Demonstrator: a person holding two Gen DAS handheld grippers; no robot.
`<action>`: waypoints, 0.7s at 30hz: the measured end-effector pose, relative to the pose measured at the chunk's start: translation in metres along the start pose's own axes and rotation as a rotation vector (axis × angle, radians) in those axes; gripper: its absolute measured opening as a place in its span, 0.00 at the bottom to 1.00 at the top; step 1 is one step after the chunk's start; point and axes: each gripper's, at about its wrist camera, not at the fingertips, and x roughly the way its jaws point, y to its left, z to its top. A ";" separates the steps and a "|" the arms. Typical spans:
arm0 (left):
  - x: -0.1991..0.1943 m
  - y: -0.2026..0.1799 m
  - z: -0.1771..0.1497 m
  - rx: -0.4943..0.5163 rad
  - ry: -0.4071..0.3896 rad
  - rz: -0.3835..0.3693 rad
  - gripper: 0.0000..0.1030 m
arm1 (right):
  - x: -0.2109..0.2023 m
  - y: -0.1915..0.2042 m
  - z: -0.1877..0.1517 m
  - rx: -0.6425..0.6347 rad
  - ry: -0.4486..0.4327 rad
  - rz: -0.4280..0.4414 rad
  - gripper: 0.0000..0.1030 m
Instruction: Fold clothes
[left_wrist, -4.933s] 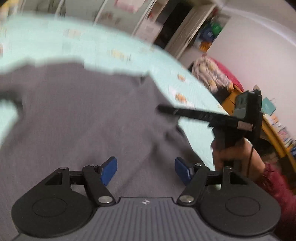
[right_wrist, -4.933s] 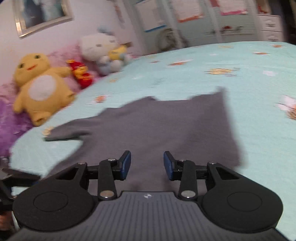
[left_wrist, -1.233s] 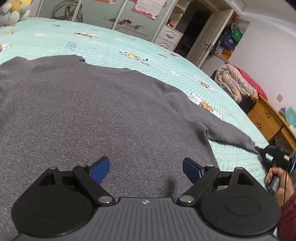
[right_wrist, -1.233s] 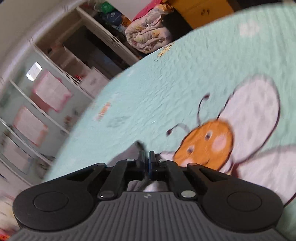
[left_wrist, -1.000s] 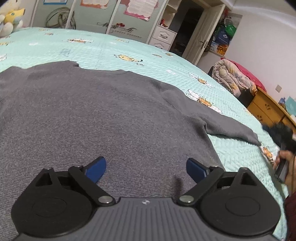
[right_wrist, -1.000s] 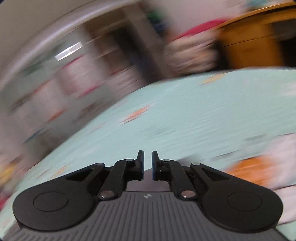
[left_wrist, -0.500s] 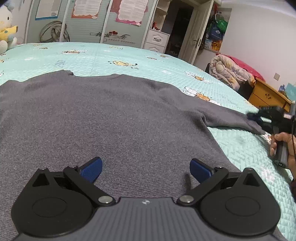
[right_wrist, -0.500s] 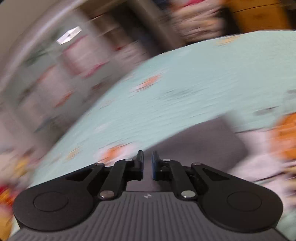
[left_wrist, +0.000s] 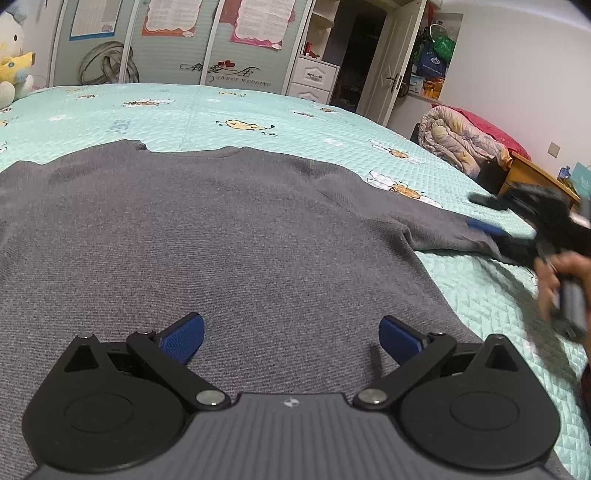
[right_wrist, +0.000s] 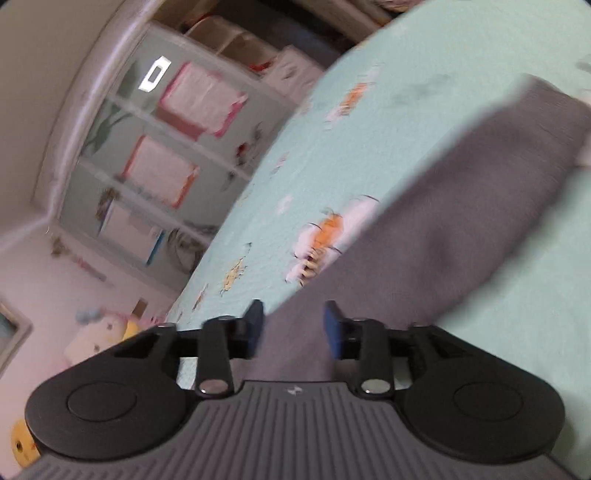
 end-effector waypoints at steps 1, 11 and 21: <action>0.000 0.000 0.000 -0.001 -0.001 -0.001 1.00 | -0.014 -0.007 -0.008 0.010 -0.014 -0.022 0.41; -0.001 0.001 0.000 -0.011 -0.005 -0.009 1.00 | 0.025 -0.034 0.013 0.194 -0.024 -0.057 0.34; -0.001 0.005 -0.001 -0.019 -0.006 -0.018 1.00 | 0.060 -0.048 0.046 0.086 -0.030 -0.085 0.00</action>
